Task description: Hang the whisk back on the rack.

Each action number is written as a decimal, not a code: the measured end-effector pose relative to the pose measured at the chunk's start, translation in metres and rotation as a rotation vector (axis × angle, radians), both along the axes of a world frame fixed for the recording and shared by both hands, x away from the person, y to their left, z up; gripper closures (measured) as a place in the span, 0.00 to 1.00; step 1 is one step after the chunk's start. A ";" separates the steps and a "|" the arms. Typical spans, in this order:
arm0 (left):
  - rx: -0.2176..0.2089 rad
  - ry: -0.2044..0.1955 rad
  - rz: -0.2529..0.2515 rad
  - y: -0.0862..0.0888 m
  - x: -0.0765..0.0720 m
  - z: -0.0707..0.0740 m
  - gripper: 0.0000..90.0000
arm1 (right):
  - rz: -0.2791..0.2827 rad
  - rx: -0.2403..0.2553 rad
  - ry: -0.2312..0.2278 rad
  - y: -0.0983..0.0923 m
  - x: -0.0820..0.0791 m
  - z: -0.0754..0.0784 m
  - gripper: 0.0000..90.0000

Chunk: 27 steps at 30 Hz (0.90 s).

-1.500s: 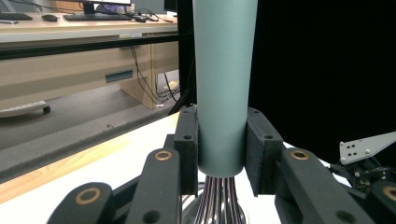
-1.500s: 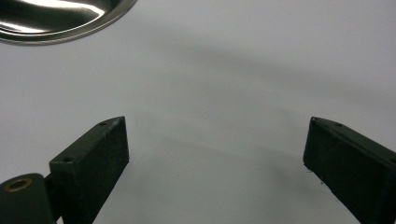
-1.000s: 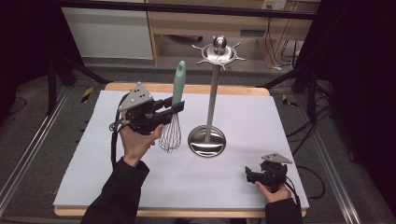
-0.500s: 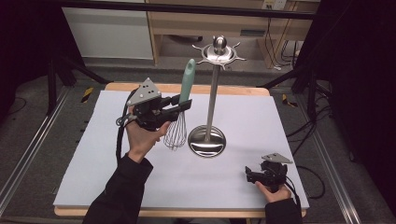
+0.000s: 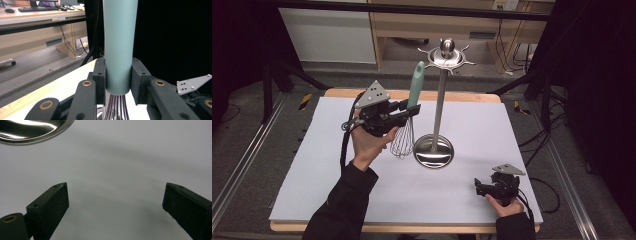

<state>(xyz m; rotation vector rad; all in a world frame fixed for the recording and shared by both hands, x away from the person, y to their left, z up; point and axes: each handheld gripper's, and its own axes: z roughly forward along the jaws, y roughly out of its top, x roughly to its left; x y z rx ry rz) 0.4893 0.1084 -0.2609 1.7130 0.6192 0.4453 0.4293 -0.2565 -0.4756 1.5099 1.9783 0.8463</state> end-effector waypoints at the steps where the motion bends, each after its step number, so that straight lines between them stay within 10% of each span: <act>1: -0.001 0.003 0.001 -0.001 0.001 0.000 0.76 | -0.001 0.000 0.000 0.000 0.000 0.000 0.08; 27: 0.017 0.035 -0.020 -0.027 0.025 -0.004 0.76 | 0.005 -0.001 0.002 0.000 0.000 0.000 0.08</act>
